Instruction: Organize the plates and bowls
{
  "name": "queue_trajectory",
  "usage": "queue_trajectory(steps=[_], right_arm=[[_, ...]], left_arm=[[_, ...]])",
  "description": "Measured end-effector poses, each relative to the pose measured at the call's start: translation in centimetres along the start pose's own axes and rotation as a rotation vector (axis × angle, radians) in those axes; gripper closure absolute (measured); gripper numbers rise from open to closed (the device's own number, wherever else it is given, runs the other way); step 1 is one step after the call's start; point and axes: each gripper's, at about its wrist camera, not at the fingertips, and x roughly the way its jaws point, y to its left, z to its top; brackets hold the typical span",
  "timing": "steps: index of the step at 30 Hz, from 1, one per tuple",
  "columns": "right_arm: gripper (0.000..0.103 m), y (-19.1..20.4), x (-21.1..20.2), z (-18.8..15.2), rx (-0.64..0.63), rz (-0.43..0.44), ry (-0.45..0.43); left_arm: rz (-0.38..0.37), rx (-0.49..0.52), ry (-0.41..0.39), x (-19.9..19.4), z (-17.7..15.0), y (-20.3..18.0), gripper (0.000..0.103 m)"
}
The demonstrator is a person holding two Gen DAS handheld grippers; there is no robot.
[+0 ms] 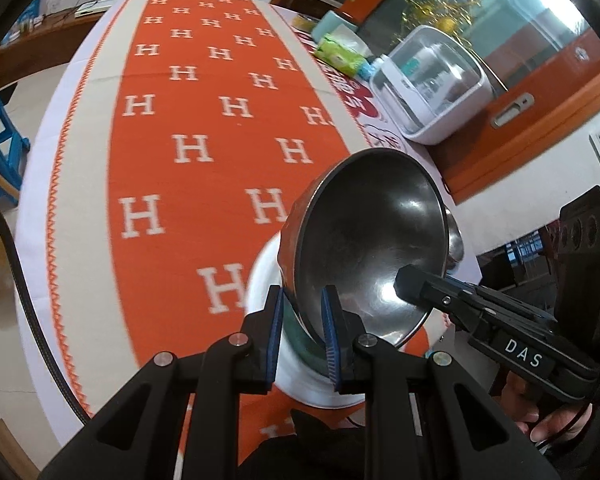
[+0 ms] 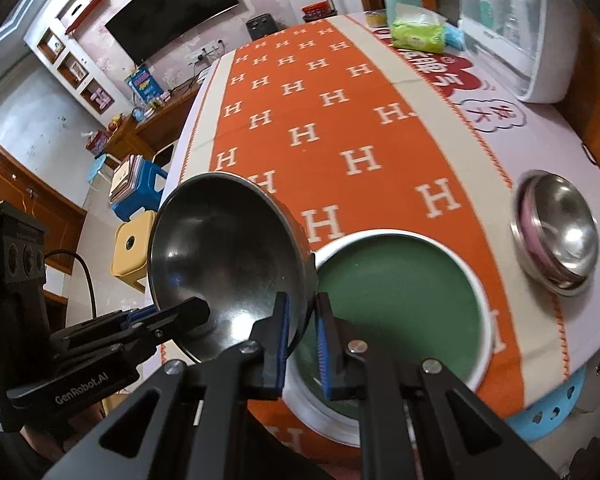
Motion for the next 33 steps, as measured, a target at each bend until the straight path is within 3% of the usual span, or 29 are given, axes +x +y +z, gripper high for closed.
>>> queue_trajectory(steps=[16, 33], right_arm=[[0.091, -10.3, -4.0, -1.1, 0.091, -0.004, 0.021], [0.091, -20.8, -6.1, 0.9, 0.121, -0.022, 0.06]], left_arm=[[0.002, 0.063, 0.061, 4.9, -1.1, -11.0, 0.085], [-0.004, 0.077, 0.087, 11.5, 0.5, -20.4, 0.085]])
